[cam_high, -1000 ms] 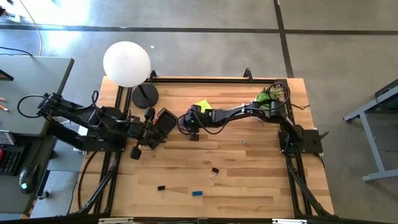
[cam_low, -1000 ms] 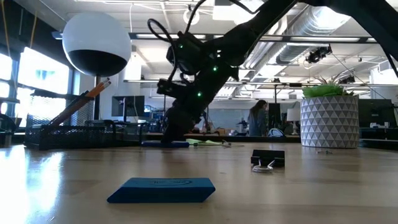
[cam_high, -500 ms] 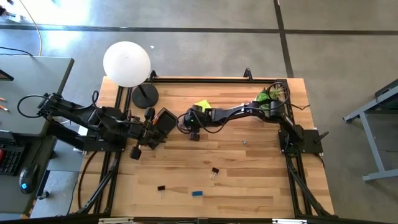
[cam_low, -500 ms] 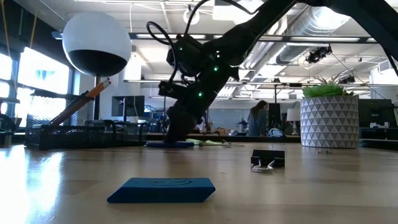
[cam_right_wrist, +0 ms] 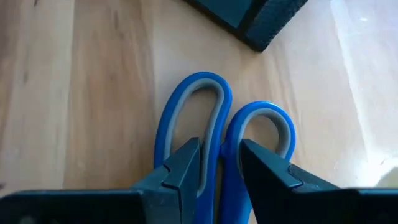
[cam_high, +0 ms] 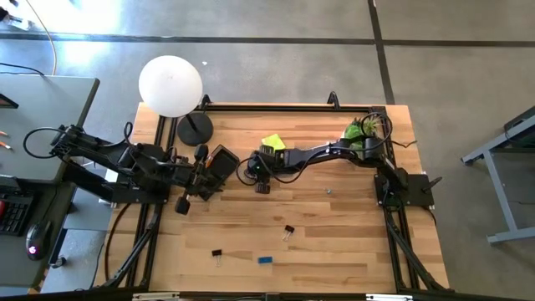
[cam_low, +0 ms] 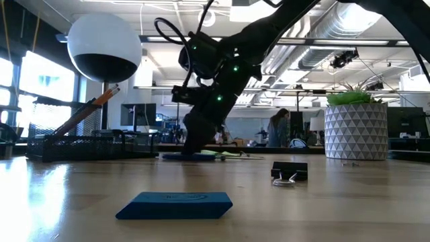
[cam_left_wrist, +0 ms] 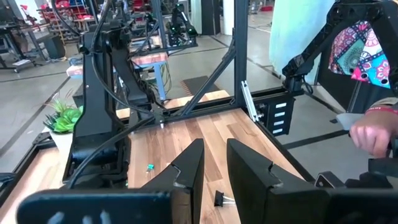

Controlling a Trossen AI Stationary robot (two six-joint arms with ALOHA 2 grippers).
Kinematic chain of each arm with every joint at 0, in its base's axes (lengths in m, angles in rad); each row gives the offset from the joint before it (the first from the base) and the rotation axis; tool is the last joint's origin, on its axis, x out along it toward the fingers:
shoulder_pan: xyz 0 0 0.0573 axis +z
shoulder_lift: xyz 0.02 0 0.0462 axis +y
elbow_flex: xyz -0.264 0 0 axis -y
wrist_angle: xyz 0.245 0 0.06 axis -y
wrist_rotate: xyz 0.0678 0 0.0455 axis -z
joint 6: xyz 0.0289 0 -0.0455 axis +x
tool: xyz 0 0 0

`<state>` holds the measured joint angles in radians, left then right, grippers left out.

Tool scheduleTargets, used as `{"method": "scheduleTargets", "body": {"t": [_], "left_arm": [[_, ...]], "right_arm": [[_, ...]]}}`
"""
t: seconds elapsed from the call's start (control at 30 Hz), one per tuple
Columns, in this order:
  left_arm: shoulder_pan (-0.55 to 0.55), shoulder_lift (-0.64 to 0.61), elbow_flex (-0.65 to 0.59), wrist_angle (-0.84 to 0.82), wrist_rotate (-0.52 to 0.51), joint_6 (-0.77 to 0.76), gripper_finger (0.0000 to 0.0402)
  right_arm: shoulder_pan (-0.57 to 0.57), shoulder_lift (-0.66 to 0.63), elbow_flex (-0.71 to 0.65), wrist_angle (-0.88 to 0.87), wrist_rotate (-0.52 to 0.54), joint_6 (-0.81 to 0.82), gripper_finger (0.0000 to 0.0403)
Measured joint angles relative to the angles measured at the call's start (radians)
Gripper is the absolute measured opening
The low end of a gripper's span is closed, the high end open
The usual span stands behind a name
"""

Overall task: Pick and place office supplies into organizer
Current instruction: Put the blue scissor into the black mesh desk organizer

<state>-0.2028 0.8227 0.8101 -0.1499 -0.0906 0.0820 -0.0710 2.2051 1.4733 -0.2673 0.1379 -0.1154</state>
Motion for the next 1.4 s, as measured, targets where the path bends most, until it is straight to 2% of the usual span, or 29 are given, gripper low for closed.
{"method": "scheduleTargets", "body": {"t": [0.23, 0.33, 0.63, 0.87, 1.0, 1.1, 1.2, 1.4], "left_arm": [[0.000, 0.000, 0.000, -0.003, 0.000, 0.016, 0.0060], [0.000, 0.000, 0.000, -0.003, 0.000, 0.016, 0.0060], [0.000, 0.000, 0.000, -0.004, 0.000, 0.018, 0.0060], [0.000, -0.001, 0.000, -0.008, 0.000, 0.018, 0.0060], [0.000, -0.013, 0.000, -0.013, 0.003, 0.018, 0.0060], [0.000, -0.042, 0.000, -0.023, 0.044, 0.006, 0.0060], [0.000, -0.088, 0.000, -0.038, 0.079, -0.022, 0.0060], [0.000, -0.191, 0.001, -0.102, 0.098, -0.038, 0.0060]], "right_arm": [[0.004, -0.022, -0.003, -0.050, 0.012, -0.024, 0.0048], [0.004, -0.032, -0.003, -0.061, 0.035, -0.026, 0.0036], [0.038, -0.168, -0.008, -0.134, 0.080, 0.013, 0.0028], [0.120, -0.310, -0.006, -0.143, 0.204, 0.022, 0.0028], [0.176, -0.373, -0.005, -0.109, 0.307, 0.020, 0.0028], [0.208, -0.397, -0.005, 0.005, 0.329, -0.028, 0.0028], [0.222, -0.396, -0.005, 0.181, 0.265, -0.110, 0.0028], [0.201, -0.350, -0.003, 0.493, 0.014, -0.185, 0.0028]]}}
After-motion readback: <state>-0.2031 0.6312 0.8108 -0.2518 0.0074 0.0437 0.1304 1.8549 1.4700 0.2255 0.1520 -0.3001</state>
